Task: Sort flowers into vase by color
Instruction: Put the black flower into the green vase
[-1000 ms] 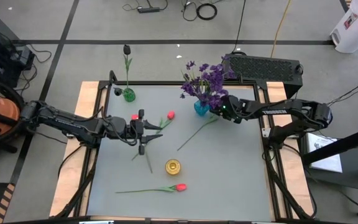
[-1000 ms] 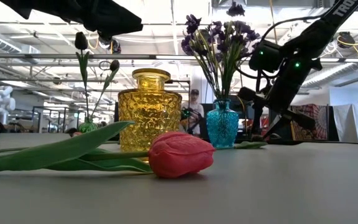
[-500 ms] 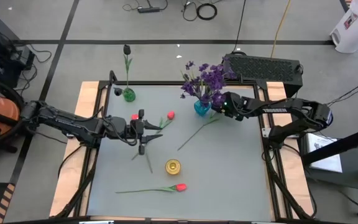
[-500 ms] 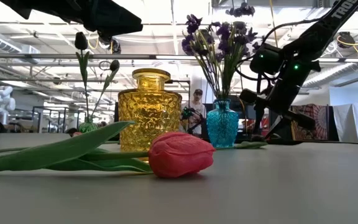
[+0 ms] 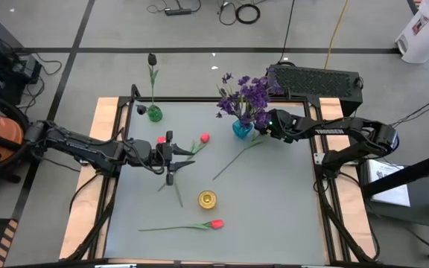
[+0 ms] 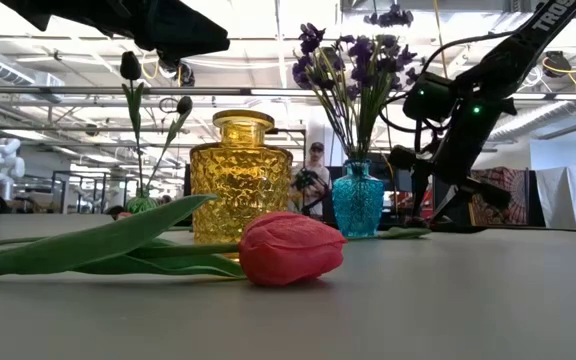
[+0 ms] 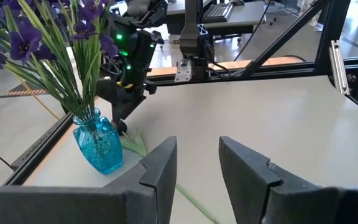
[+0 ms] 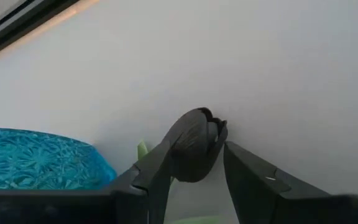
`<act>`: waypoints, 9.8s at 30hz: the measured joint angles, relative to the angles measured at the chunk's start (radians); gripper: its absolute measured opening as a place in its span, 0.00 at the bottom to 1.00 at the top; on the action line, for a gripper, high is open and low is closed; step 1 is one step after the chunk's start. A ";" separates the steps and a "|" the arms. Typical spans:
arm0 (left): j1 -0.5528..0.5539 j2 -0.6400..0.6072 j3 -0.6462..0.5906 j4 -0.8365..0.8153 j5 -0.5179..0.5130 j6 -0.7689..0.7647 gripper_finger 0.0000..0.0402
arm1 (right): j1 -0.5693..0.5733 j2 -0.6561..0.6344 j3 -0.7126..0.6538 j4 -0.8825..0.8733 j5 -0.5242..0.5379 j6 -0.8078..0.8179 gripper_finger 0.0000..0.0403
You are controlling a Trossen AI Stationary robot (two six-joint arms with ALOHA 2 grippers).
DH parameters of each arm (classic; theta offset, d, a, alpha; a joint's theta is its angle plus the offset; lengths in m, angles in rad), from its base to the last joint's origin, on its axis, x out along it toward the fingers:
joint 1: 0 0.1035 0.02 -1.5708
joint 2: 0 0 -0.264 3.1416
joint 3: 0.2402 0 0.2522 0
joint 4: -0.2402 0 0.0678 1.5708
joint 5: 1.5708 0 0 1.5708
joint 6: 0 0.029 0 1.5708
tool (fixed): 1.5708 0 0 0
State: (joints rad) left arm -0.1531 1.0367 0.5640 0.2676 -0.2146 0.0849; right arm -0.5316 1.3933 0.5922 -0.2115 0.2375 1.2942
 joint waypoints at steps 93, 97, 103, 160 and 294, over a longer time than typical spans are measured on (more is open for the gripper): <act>0.000 0.000 0.000 -0.024 0.001 -0.053 0.32 | 0.086 -0.220 0.000 -0.230 -0.081 -0.188 0.00; 0.000 0.000 0.000 -0.023 0.000 -0.054 0.32 | 0.114 -0.298 0.000 -0.302 -0.043 -0.188 0.00; 0.000 0.000 0.000 -0.023 0.000 -0.062 0.32 | 0.134 -0.422 0.000 -0.371 0.028 -0.185 0.00; 0.002 0.000 0.000 0.024 0.000 -0.132 0.32 | 0.135 -1.087 0.001 0.118 -0.657 -1.016 0.00; 0.011 0.764 0.557 0.308 0.186 -0.360 0.32 | 0.409 -0.496 0.001 0.768 -0.658 -1.198 0.00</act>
State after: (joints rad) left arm -0.1421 1.8011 1.1213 0.5758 -0.0288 -0.2753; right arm -0.1223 0.8970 0.5931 0.5563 -0.4210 0.0963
